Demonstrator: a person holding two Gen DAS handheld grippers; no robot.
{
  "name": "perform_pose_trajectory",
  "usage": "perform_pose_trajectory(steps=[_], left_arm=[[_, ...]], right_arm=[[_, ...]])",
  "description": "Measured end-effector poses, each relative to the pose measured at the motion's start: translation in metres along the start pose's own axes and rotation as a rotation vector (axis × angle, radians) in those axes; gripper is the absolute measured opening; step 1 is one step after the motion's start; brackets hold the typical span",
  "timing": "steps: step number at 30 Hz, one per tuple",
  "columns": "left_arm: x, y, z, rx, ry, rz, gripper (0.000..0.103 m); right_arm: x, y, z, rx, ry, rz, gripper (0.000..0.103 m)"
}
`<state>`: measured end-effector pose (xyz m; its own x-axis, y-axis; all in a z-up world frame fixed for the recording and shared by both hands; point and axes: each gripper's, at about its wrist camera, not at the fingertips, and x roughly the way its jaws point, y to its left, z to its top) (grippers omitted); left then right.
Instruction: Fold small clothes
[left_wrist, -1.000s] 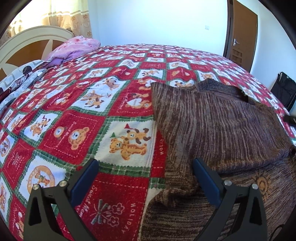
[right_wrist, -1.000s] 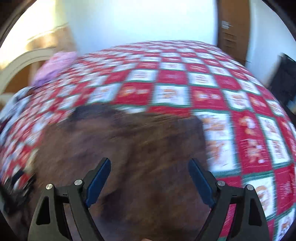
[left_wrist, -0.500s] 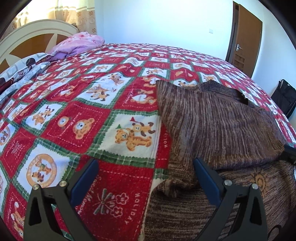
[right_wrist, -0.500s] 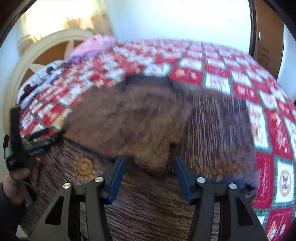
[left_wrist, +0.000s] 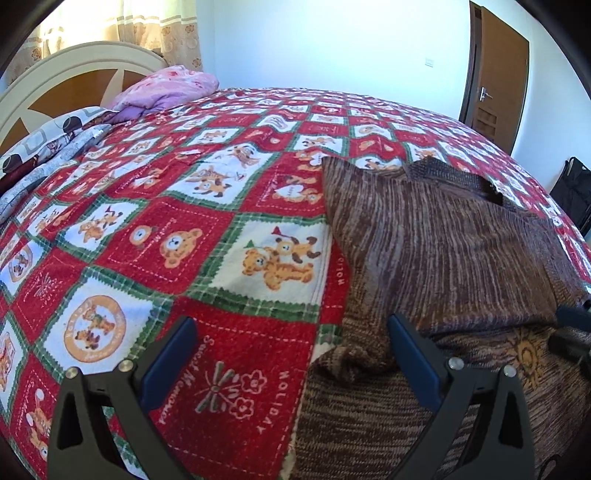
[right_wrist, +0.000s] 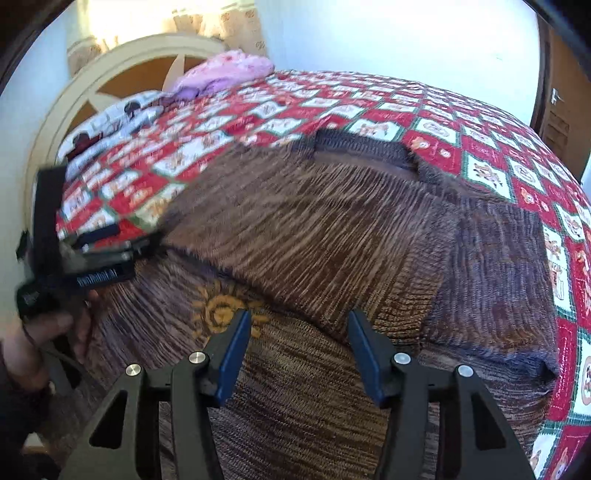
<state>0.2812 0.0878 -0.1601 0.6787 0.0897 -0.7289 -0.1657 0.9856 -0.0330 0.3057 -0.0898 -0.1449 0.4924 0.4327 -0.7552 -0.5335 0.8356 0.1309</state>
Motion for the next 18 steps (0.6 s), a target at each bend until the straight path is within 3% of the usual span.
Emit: perform_pose_trajectory(steps=[5, 9, 14, 18], left_arm=[[0.0, 0.001, -0.001, -0.01, 0.0, -0.007, 0.103], [0.0, 0.002, -0.001, -0.01, 0.001, -0.008, 0.103], [0.0, 0.002, -0.001, -0.011, 0.001, -0.008, 0.103], [0.001, 0.003, 0.0, -0.018, 0.014, -0.022, 0.103]], right_arm=[[0.01, -0.014, -0.002, 0.031, 0.027, -0.052, 0.056], [0.009, -0.007, -0.012, -0.027, 0.01, -0.075, 0.056], [0.002, -0.013, -0.016, 0.001, 0.003, -0.06, 0.056], [0.007, -0.007, -0.021, -0.081, 0.006, -0.092, 0.057]])
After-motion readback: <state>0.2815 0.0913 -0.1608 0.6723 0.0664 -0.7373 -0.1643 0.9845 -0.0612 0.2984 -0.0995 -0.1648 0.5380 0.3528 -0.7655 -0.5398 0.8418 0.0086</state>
